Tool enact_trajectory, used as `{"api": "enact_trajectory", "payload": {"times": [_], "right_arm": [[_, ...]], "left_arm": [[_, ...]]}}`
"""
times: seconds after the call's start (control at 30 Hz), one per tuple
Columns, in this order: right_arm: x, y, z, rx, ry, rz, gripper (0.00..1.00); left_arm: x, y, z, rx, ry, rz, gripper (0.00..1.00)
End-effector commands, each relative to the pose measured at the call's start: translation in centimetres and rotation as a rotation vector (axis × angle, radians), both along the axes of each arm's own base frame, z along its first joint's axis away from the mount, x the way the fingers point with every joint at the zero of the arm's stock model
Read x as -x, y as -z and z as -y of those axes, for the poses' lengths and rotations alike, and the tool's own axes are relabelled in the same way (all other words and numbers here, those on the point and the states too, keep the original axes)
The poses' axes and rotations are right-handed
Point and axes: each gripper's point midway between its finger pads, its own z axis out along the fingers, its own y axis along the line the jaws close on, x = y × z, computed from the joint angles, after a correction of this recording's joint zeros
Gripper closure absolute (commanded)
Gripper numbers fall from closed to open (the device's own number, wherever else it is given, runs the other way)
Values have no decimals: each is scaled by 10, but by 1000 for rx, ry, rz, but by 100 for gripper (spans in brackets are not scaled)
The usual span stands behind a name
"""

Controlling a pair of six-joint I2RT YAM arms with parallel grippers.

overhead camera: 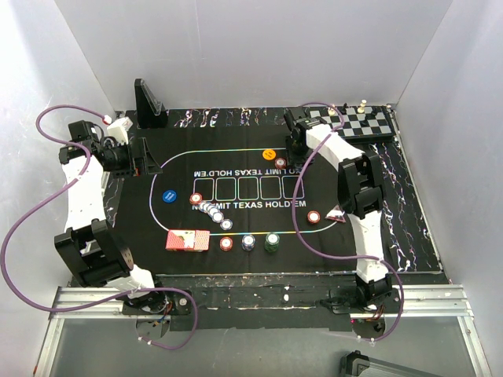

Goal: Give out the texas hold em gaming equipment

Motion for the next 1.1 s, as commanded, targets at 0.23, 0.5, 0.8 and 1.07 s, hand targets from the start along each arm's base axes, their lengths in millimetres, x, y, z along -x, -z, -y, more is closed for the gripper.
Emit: {"api": "enact_trajectory", "payload": {"times": [0.23,0.5,0.8,1.07], "right_arm": [[-45,-7,3,-9,25,101,99],[-53,0,-1,-10,31,76,58],[-45,-29,1,-29,43,107,18],[-14,-120,-29,-67,-37,263,16]], "left_arm": [[-2,-17,-1,-5,10,47,0],[-2,-17,-1,-6,13,47,0],[3,-18,1,-8,14,54,0],[9,-27,4,-9,12,74,0]]}}
